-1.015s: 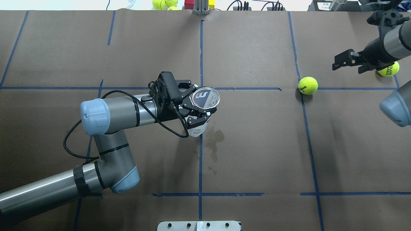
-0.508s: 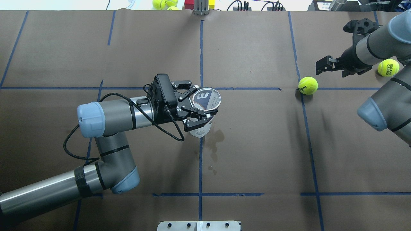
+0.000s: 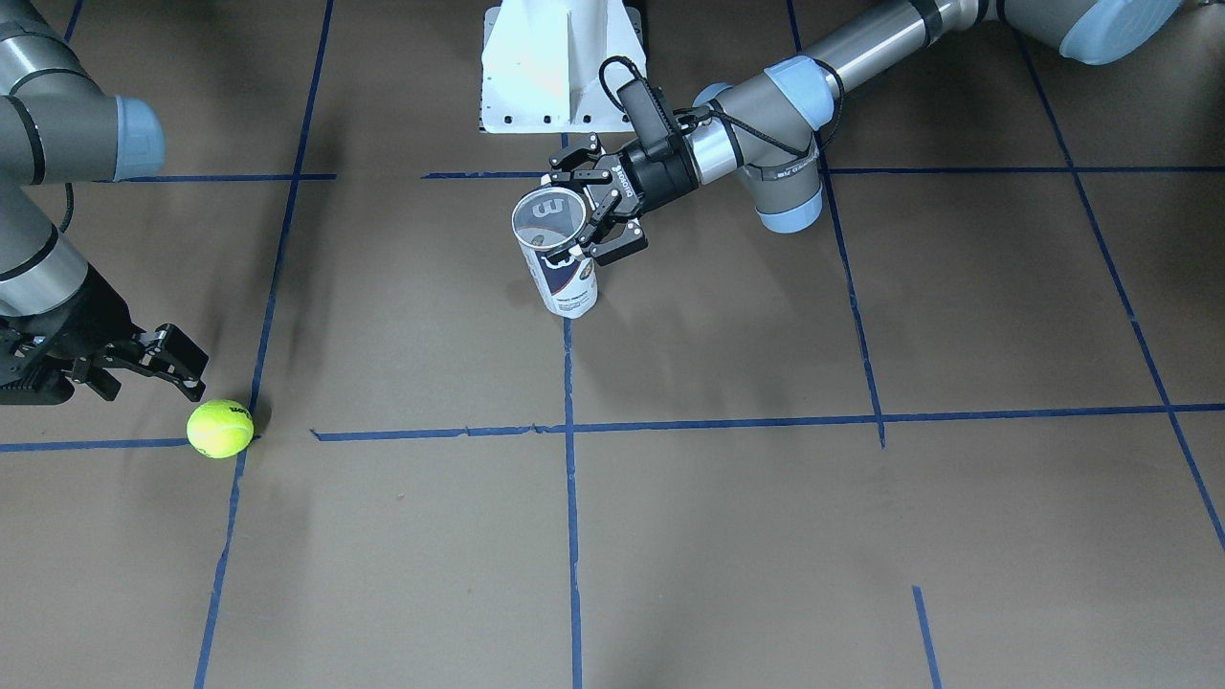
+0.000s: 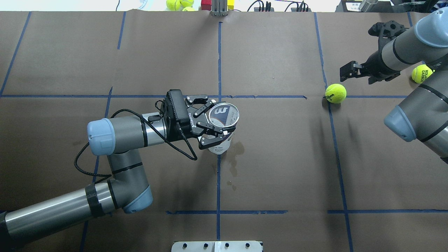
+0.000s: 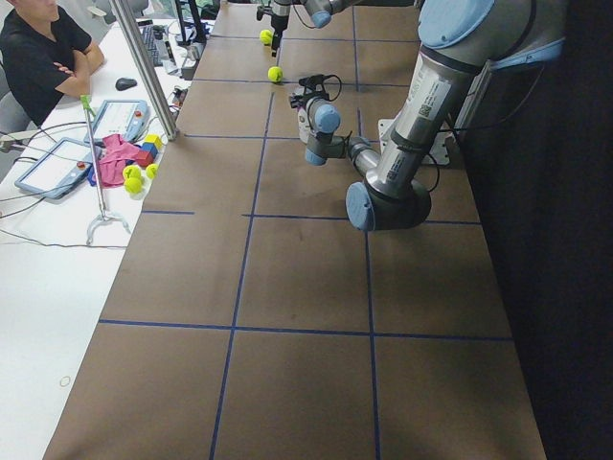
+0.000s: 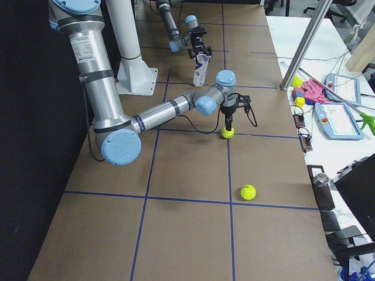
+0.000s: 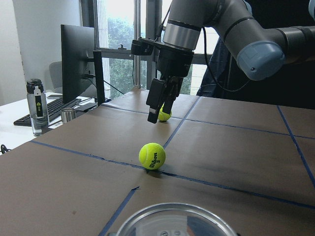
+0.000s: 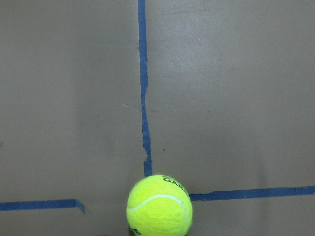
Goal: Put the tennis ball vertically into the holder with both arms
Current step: 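Lower the right gripper onto the nearer tennis ball and close it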
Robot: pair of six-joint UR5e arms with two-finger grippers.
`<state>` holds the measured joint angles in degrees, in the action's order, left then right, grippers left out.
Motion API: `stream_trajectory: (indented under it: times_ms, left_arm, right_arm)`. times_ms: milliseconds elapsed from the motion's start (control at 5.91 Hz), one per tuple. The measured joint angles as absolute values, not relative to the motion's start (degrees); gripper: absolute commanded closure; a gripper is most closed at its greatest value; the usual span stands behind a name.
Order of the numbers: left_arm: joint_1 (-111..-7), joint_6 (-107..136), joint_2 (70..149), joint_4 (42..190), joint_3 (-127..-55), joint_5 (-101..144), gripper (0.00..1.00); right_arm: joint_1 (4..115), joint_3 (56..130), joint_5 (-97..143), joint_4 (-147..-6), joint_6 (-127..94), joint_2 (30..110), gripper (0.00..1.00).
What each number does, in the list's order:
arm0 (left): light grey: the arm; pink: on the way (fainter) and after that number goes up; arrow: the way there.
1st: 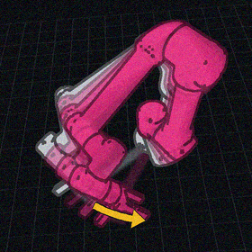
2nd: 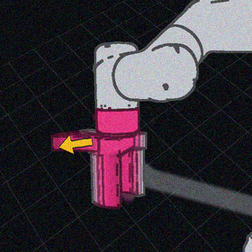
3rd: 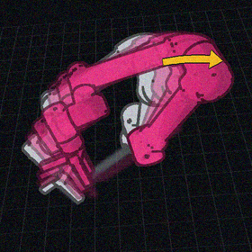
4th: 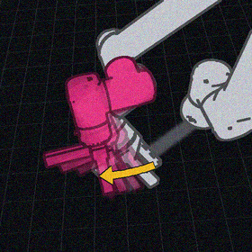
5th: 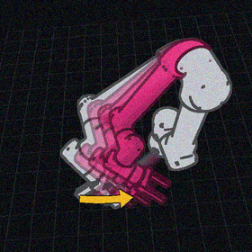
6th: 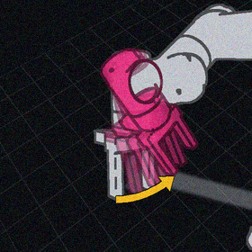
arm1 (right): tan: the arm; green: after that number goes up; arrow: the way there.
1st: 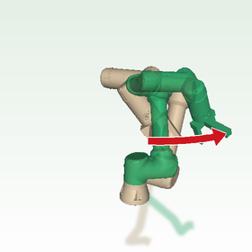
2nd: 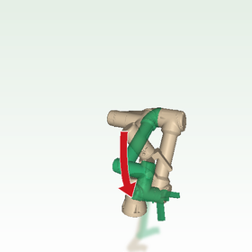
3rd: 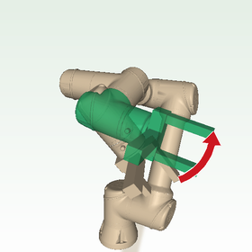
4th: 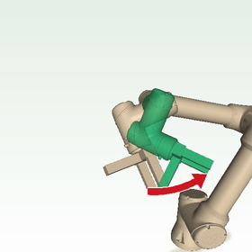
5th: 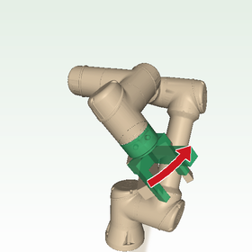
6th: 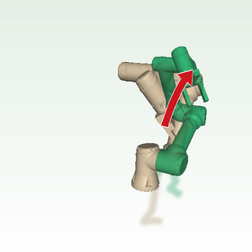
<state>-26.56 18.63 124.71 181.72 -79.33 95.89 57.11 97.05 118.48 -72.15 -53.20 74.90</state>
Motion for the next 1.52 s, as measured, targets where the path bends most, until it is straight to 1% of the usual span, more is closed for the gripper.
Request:
stream_trajectory:
  times_ms: [846, 1185, 1523]
  left_arm:
    - [-25.32, 18.7, 124.68, 184.31, -78.8, 95.59, 0.27]
    - [-25.18, 18.72, 124.6, 184.75, -78.7, 95.54, 0.27]
    - [-25.04, 18.72, 124.48, 185.4, -78.8, 95.58, 0.26]
  right_arm:
    - [56.6, 96.73, 118.43, -72.16, -53.19, 74.69, 0.0]
    - [54.88, 93.49, 117.08, -72.01, -52.72, 71.93, 0.0]
    - [52.17, 90.42, 112.99, -71.66, -52.41, 71.0, 0.0]
